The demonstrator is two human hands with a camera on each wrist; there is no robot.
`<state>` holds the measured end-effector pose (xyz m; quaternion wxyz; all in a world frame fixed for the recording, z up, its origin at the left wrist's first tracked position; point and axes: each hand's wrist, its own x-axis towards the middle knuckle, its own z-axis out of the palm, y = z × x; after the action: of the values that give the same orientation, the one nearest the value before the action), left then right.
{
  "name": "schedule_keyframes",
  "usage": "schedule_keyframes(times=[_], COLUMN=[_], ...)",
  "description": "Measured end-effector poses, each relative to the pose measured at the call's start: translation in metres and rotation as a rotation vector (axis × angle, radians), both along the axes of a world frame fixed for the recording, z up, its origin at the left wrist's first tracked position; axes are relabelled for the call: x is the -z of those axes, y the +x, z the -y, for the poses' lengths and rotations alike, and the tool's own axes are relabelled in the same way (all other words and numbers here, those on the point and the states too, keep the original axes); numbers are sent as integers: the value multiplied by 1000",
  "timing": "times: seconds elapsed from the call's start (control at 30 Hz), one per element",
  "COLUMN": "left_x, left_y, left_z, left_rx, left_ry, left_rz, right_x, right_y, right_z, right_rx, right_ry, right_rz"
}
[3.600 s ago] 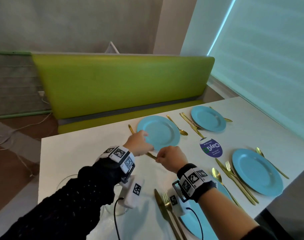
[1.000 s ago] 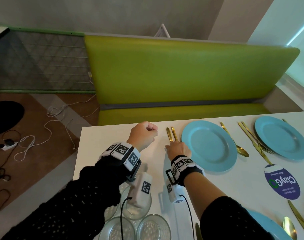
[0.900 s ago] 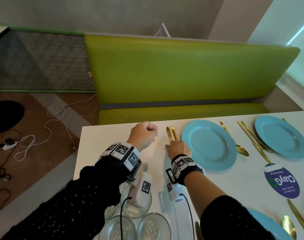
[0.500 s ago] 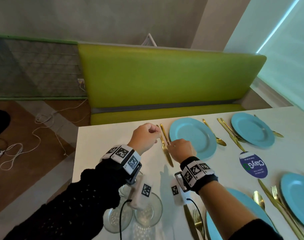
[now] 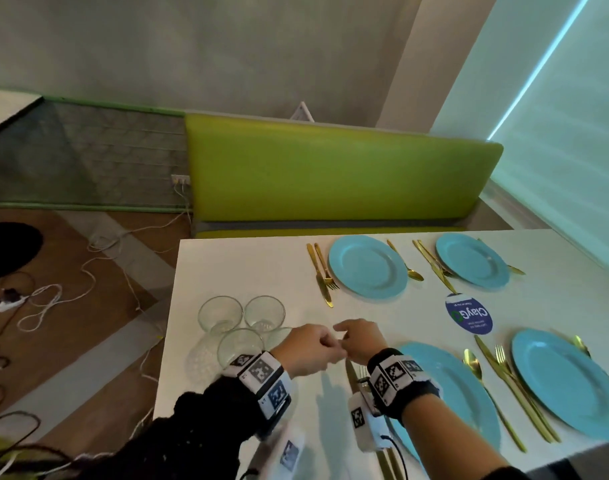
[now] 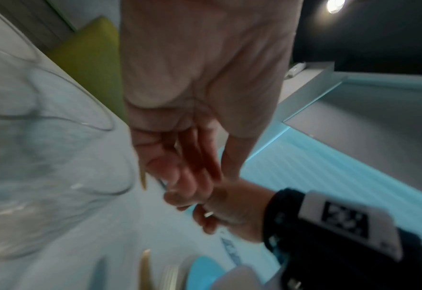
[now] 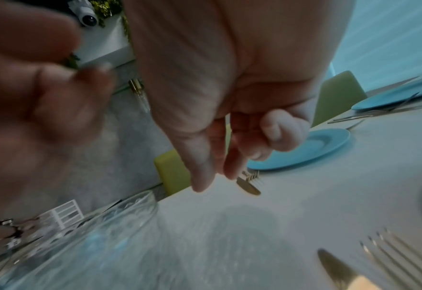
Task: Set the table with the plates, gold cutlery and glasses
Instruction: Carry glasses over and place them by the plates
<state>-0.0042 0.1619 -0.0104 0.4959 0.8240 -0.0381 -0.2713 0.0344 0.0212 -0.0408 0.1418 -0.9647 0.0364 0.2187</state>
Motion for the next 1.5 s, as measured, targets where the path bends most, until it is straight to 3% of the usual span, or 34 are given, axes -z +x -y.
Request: schedule_keyframes(times=[0.13,0.2,0.27,0.4,0.47,0.53,0.63,1.0,1.23,1.5], left_x=[22,38,58,80,83,89,96,115,104,61], left_y=[-37,-50,-58,-61,-59,-54,-48,-50,-50,1], left_z=[-9,-21,-40,-68,-74,-80,-84,-71,-56,44], left_rx=[234,217,70,-381,-622,-783,-779,-850,-682,-416], left_ry=[459,602,701,731,653,457,273,60,131,10], left_rz=[-297,-338,-282,-242,-188,-57,29,163,225,299], right_x=[7,13,21,36,44,52,65,88,68,6], right_y=[-17,-25,-32,-39,-39,-39,-37,-35,-31,-3], right_z=[-6,-10,-15,-23,-27,-33,-41,-51,-11,95], right_rx=[-14,-26,-36,-49,-56,-52,-37,34,83,364], right_ry=[120,145,176,254,278,322,397,524,458,397], right_rz=[-42,-76,-88,-55,-48,-37,4,155,212,442])
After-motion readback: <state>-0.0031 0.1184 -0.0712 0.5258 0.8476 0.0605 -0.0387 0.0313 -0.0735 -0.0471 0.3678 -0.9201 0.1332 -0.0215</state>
